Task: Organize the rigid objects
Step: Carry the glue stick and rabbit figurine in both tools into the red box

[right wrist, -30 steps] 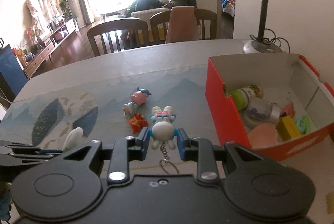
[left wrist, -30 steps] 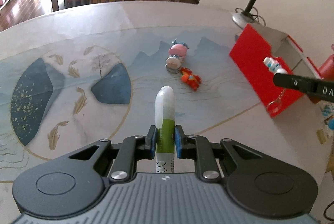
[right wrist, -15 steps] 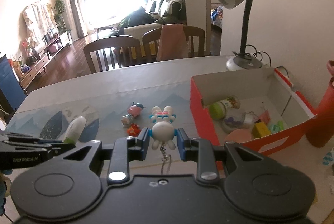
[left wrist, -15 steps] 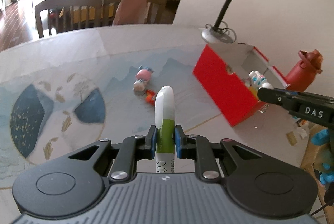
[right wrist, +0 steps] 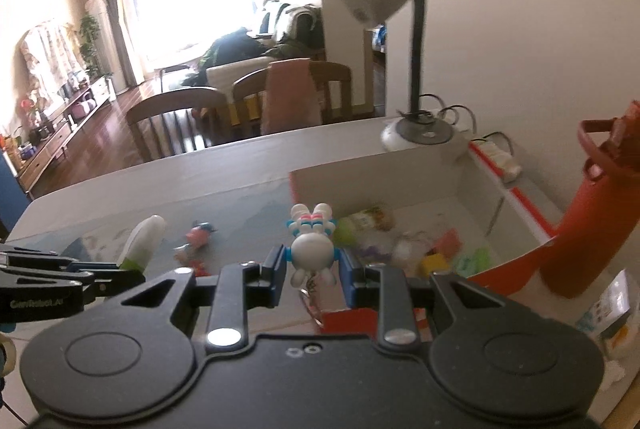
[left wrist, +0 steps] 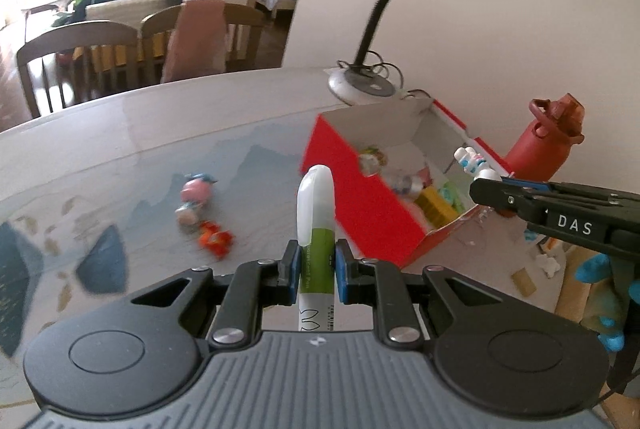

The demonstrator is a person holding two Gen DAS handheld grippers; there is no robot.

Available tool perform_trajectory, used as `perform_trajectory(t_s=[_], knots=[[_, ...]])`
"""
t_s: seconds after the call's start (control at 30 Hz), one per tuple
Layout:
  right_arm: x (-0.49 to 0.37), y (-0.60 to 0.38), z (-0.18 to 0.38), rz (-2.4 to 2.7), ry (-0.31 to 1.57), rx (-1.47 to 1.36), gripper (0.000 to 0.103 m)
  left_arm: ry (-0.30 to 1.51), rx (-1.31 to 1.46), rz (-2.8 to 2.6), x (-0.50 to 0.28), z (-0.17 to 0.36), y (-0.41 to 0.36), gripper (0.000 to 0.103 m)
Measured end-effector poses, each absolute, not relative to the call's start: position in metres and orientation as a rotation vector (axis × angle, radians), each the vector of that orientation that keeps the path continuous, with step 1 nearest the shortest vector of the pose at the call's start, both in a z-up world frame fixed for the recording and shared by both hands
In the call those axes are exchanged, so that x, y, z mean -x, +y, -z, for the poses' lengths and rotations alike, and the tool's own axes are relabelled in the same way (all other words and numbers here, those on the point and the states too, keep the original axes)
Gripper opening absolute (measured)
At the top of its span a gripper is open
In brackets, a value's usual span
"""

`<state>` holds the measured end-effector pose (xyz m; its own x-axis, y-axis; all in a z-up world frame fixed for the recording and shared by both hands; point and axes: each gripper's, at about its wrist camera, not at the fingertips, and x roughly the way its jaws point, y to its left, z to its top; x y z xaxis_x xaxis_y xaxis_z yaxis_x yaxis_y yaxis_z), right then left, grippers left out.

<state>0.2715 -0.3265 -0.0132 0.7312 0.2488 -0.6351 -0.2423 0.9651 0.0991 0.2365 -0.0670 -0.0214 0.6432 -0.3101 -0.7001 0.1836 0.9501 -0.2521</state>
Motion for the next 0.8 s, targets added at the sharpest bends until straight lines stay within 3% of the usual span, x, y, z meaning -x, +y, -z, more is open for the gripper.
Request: perform_trajectory(t_s=[0.8], knots=[[-0.402, -0.429, 0.059, -0.231, 0.777, 0.016, 0.027, 0.883, 0.122, 0.322, -0.364, 0.037, -0.214, 0.017]])
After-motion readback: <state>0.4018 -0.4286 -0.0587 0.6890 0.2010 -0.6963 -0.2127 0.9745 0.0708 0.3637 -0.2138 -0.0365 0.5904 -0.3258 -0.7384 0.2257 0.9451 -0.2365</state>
